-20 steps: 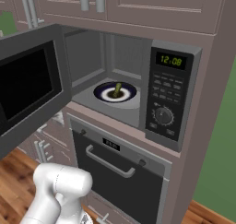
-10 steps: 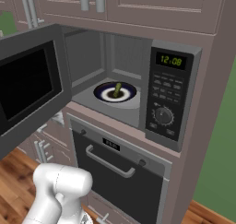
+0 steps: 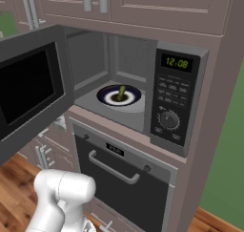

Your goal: Pick the squash from the counter and place it in the microwave. Then turn on the microwave.

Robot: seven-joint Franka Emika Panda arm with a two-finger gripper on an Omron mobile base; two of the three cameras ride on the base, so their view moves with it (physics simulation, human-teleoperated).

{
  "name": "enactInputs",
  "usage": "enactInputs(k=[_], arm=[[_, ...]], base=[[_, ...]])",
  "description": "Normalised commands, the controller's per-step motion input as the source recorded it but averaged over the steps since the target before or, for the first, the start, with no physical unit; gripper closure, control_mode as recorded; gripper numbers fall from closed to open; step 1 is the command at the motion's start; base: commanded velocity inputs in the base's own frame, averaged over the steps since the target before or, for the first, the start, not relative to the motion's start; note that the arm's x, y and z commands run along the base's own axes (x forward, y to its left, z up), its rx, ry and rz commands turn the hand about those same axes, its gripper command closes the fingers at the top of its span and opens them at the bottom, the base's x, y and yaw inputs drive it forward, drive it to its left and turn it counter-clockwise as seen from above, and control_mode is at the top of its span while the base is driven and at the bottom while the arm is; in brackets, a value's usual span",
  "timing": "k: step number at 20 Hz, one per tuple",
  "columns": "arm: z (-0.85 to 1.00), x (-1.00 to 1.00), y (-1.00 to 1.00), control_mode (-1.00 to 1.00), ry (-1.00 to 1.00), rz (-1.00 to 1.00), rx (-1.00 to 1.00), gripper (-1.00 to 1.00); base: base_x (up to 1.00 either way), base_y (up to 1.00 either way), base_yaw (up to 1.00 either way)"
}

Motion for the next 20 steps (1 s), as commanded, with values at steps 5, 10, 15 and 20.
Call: enactInputs(k=[5, 10, 15, 20], arm=[[-0.05, 0.30, 0.08, -1.00, -0.03, 0.00, 0.00, -1.00], [-0.08, 0.27, 0.13, -1.00, -0.02, 0.00, 0.00, -1.00], [-0.09, 0.31, 0.10, -1.00, -0.01, 0.00, 0.00, -1.00], [-0.15, 0.22, 0.18, -1.00, -0.01, 0.00, 0.00, -1.00]], base=[[0.00, 0.00, 0.00], [0.00, 0.00, 0.00], [0.00, 0.00, 0.00], [0.00, 0.00, 0.00]])
